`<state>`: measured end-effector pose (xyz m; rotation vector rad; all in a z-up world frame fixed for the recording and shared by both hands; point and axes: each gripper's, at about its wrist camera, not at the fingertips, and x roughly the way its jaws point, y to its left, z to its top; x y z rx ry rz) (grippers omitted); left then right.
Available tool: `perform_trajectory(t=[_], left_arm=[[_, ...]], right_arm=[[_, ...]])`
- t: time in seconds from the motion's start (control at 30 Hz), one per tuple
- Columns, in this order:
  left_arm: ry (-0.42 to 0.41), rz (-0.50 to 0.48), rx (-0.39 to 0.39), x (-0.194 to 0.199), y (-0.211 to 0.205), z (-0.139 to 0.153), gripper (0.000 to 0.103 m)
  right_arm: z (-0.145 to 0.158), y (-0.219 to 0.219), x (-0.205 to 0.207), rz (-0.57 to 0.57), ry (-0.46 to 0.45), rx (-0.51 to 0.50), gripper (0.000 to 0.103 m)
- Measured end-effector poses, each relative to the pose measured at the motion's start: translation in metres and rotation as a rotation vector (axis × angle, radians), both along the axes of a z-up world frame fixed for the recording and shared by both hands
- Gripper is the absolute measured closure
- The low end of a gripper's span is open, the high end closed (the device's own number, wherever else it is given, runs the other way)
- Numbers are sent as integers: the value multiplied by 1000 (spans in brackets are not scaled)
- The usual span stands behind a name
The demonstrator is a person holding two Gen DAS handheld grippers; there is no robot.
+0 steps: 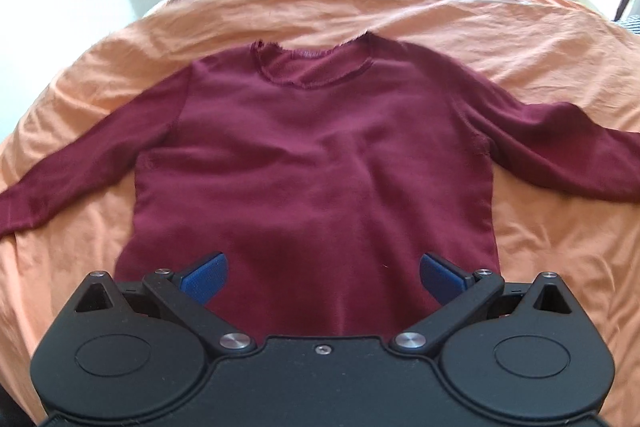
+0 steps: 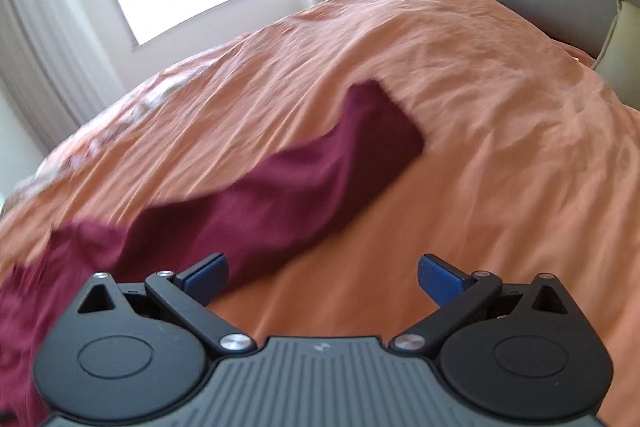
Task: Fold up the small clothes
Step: 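Lower the right tool onto a sleeve cuff and close on it, then carry the held sleeve with the right tool across the sweater body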
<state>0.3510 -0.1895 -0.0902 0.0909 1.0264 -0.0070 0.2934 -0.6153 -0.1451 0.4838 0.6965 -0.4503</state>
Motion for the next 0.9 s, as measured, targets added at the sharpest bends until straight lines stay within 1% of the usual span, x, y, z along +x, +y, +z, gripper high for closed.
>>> perform_trajectory(t=[0.1, 0.17, 0.23, 0.3, 0.33, 0.4, 0.43, 0.5, 0.53, 0.57, 0.67, 0.77, 0.9], left_arm=[[39, 40, 7, 3, -5, -14, 1], [66, 60, 15, 3, -6, -23, 1], [85, 76, 24, 2, -6, -31, 1], [103, 93, 32, 2, -6, -37, 1], [111, 101, 33, 2, -6, -39, 1], [123, 121, 29, 2, -5, -41, 1], [127, 130, 28, 2, -4, -41, 1], [130, 143, 25, 2, -4, -42, 1], [130, 147, 25, 1, -3, -41, 1], [132, 151, 28, 1, -4, -41, 1], [136, 150, 36, 3, -4, -42, 1], [132, 155, 42, 5, -4, -39, 1], [116, 158, 30, 7, 2, -32, 1]], right_arm=[[-5, -31, 9, -50, -49, 29, 0], [-6, -45, 14, -75, -79, 46, 6], [-7, -56, 19, -86, -107, 54, 9], [-10, -66, 24, -97, -120, 53, 17], [-11, -70, 27, -105, -123, 57, 22], [-16, -77, 31, -123, -121, 68, 26], [-17, -78, 31, -134, -126, 67, 30], [-19, -81, 34, -151, -122, 54, 49], [-20, -80, 35, -149, -115, 44, 69], [-19, -79, 37, -146, -104, 32, 87], [-11, -76, 36, -134, -121, 33, 91], [7, -72, 30, -155, -136, 22, 91], [21, -74, 29, -186, -125, 34, 91]])
